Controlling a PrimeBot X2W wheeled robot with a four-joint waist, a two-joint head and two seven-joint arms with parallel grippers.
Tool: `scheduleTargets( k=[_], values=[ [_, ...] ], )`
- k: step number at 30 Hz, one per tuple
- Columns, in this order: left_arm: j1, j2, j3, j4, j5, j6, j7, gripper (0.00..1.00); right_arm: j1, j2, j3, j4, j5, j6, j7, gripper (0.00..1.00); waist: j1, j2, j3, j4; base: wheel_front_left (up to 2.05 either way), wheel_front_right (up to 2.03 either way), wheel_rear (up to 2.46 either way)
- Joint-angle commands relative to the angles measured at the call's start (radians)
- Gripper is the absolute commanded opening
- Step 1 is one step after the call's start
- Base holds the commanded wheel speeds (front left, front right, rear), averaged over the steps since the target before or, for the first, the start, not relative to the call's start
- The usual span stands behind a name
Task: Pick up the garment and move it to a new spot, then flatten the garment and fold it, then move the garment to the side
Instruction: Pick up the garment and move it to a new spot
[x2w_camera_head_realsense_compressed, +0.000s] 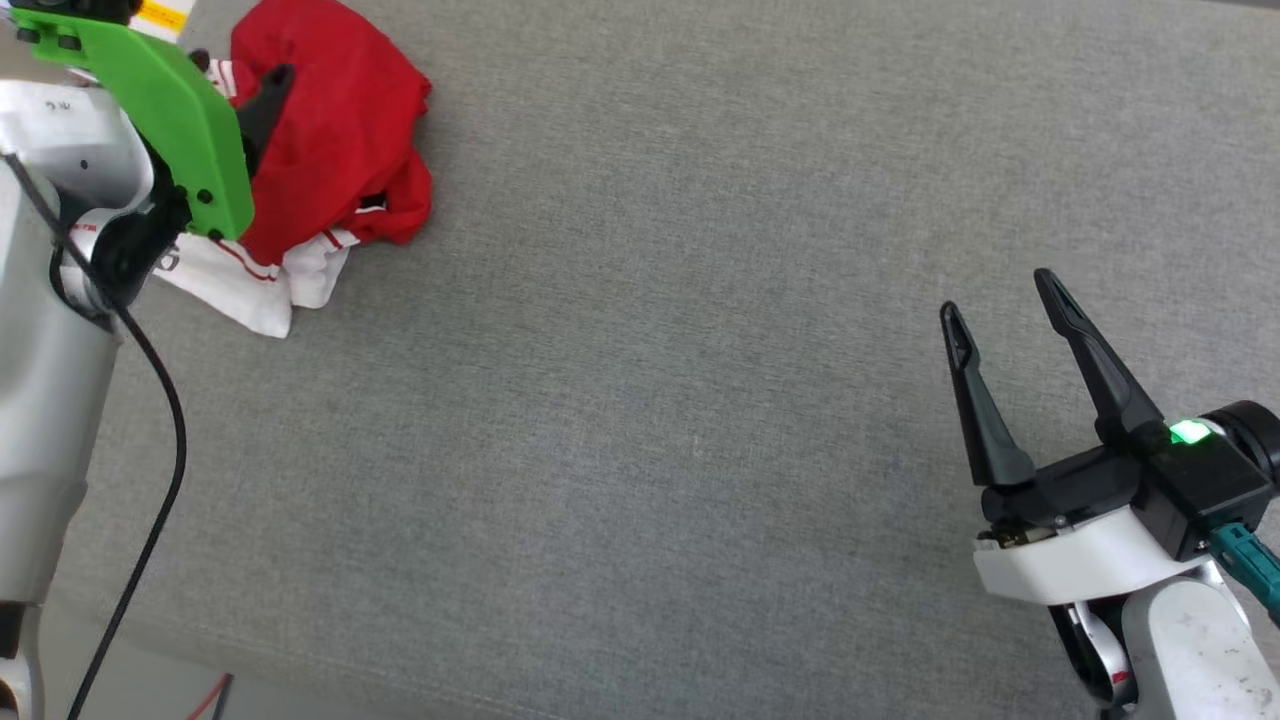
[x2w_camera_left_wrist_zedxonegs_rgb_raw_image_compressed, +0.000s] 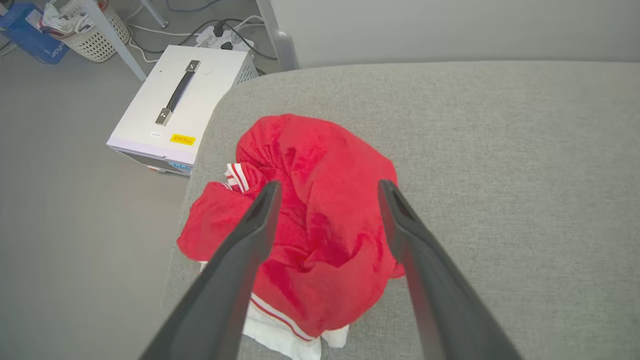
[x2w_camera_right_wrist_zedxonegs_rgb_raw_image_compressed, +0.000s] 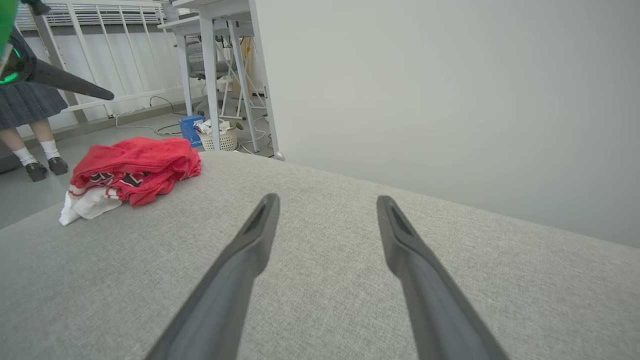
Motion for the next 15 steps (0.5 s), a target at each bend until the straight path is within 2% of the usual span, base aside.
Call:
scheduleTargets(
  k=[1, 6, 10, 15],
  values=[
    [-0.02, 0.018, -0.034, 0.008, -0.02, -0.003, 0.053, 1.0, -0.025, -0.007, 0.0, -0.01, -0.005, -0.001, -0.009, 1.0, -0.0001, 0.0, 0.053, -0.045, 0.0, 0.0, 0.0],
    [-0.037, 0.056, -0.136, 0.048, -0.073, -0.003, 0.193, 1.0, -0.049, -0.02, -0.003, -0.02, -0.005, -0.001, -0.009, 1.0, -0.0001, 0.0, 0.103, -0.073, 0.0, 0.0, 0.0],
    [-0.023, 0.05, -0.186, 0.116, -0.12, -0.003, 0.256, 1.0, -0.066, -0.024, -0.003, -0.018, -0.003, -0.001, -0.009, 1.0, -0.0001, 0.0, 0.134, -0.094, 0.0, 0.0, 0.0],
    [0.006, 0.03, -0.218, 0.231, -0.155, -0.003, 0.282, 1.0, -0.078, -0.023, -0.001, -0.01, -0.003, -0.001, -0.009, 1.0, -0.0001, 0.0, 0.155, -0.11, 0.0, 0.0, 0.0]
  ],
)
